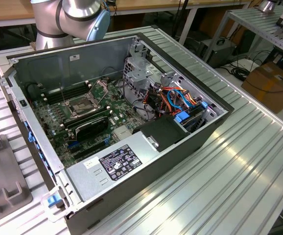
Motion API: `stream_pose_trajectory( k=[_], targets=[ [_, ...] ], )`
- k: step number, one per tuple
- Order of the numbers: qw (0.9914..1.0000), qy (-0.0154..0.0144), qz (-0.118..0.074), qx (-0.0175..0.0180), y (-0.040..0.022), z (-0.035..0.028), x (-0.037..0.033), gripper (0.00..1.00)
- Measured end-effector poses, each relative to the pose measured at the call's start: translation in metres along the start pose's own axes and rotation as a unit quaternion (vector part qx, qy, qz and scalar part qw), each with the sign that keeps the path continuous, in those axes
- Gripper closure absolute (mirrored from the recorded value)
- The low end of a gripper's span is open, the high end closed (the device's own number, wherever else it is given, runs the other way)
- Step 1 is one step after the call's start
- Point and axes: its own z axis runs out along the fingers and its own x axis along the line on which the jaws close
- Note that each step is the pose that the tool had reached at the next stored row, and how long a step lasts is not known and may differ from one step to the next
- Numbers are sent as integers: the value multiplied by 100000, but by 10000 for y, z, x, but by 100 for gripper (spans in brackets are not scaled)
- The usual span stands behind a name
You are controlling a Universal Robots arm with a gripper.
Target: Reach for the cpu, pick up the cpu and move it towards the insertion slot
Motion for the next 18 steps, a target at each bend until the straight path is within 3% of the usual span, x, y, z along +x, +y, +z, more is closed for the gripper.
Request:
stream_pose_trajectory(
  k=[18],
  targets=[
    [100000,3,1,0,-1,-66,-19,45]
  ],
)
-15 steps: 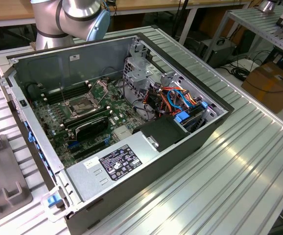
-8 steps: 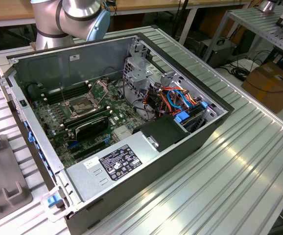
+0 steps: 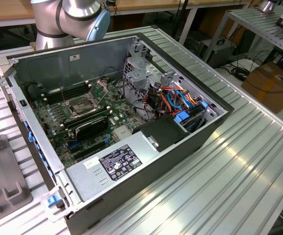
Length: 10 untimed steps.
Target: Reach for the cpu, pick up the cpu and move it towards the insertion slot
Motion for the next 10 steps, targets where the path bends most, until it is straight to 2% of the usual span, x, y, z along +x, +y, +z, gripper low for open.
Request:
stream_pose_trajectory(
  k=[10],
  targets=[
    [100000,4,0,1,0,-43,-13,45]
  ],
)
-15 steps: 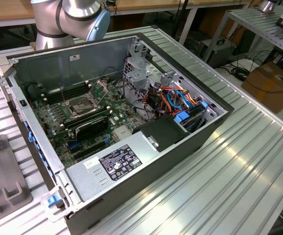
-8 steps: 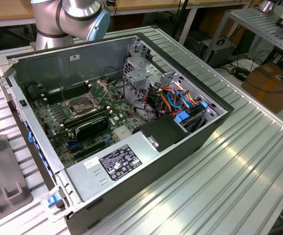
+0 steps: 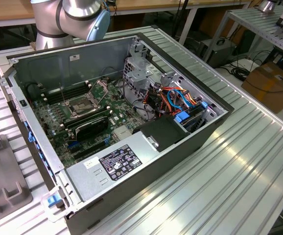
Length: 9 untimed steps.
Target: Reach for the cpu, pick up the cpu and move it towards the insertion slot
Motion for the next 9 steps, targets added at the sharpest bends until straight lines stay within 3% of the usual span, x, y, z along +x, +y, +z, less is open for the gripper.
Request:
stream_pose_trajectory(
  k=[9],
  targets=[
    [100000,-3,1,0,0,-38,-6,45]
  ],
)
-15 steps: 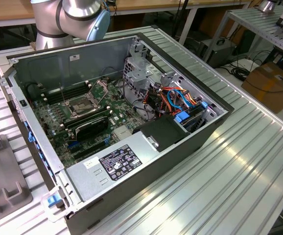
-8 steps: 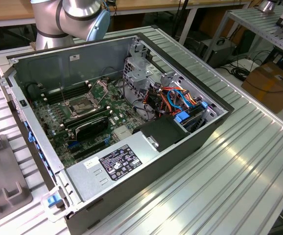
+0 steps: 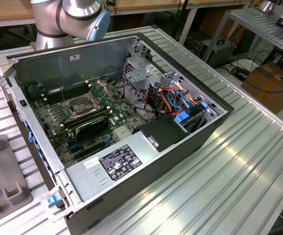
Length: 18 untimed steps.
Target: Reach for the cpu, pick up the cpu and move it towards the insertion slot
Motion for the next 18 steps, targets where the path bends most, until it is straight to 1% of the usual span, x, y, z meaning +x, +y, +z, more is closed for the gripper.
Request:
stream_pose_trajectory(
  k=[8,16,18],
  targets=[
    [100000,3,0,2,0,-29,-8,45],
    [100000,-5,-1,-2,0,-42,-12,45],
    [100000,8,0,5,0,-54,-12,45]
  ],
)
